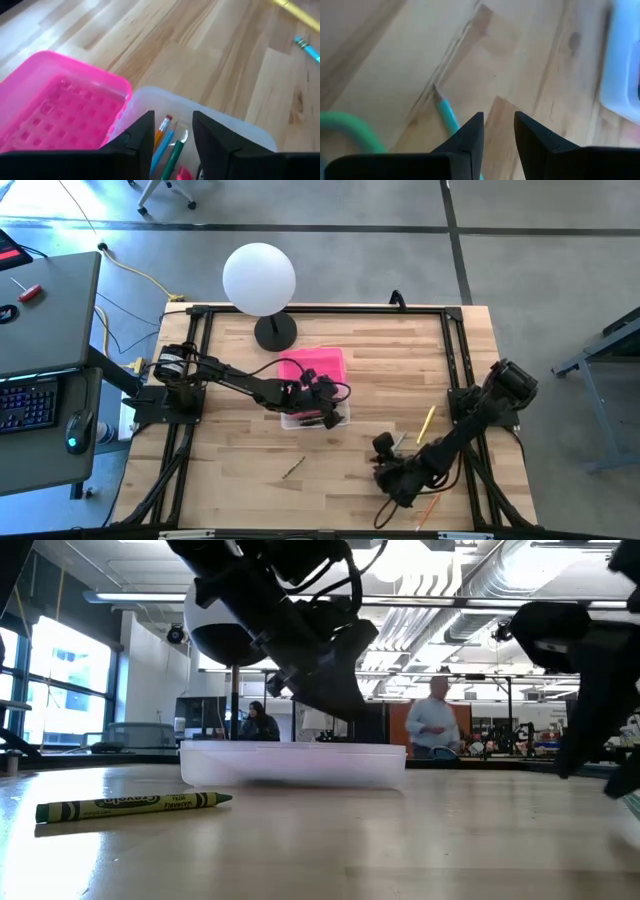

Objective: Pick & place school supplies into a supply box
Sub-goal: Put the blue pencil into the pink supply box

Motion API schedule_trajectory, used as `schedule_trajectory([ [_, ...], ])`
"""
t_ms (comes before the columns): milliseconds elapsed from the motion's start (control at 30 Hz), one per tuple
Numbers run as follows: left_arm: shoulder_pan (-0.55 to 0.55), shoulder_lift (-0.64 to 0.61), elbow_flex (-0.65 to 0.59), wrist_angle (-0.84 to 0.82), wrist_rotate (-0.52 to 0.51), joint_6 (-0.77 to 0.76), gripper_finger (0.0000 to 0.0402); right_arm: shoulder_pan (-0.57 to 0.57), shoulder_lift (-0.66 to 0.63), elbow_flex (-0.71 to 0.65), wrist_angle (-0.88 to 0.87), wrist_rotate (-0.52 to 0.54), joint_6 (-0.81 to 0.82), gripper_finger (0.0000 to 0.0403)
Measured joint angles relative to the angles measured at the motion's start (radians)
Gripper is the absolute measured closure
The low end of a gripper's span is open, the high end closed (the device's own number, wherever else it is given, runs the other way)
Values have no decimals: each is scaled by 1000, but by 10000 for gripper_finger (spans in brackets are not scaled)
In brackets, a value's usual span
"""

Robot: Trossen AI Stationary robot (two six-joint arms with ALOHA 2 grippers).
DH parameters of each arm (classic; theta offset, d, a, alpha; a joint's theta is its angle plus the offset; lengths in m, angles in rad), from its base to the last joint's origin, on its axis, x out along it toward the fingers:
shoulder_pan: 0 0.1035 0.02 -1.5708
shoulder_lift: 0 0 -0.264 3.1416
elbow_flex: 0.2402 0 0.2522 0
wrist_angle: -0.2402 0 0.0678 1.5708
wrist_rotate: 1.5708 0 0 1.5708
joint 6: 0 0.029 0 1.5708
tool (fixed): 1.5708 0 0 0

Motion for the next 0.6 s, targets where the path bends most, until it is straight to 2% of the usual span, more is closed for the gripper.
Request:
schedule_trajectory([
  [167, 0, 0, 0, 11, 24, 11, 241, 17, -88, -2, 1, -29, -40, 315],
  [267, 0, 0, 0, 11, 25, 33, 241, 23, -177, -67, 61, -50, -49, 315],
  [333, 0, 0, 0, 16, 25, 45, 241, 24, -245, -167, 192, -70, -44, 315],
  [467, 0, -1, 0, 27, 25, 55, 241, 7, -362, -424, 618, -140, -120, 315],
  [600, 0, -1, 0, 54, 25, 55, 241, -42, -401, -600, 1010, -300, -191, 316],
])
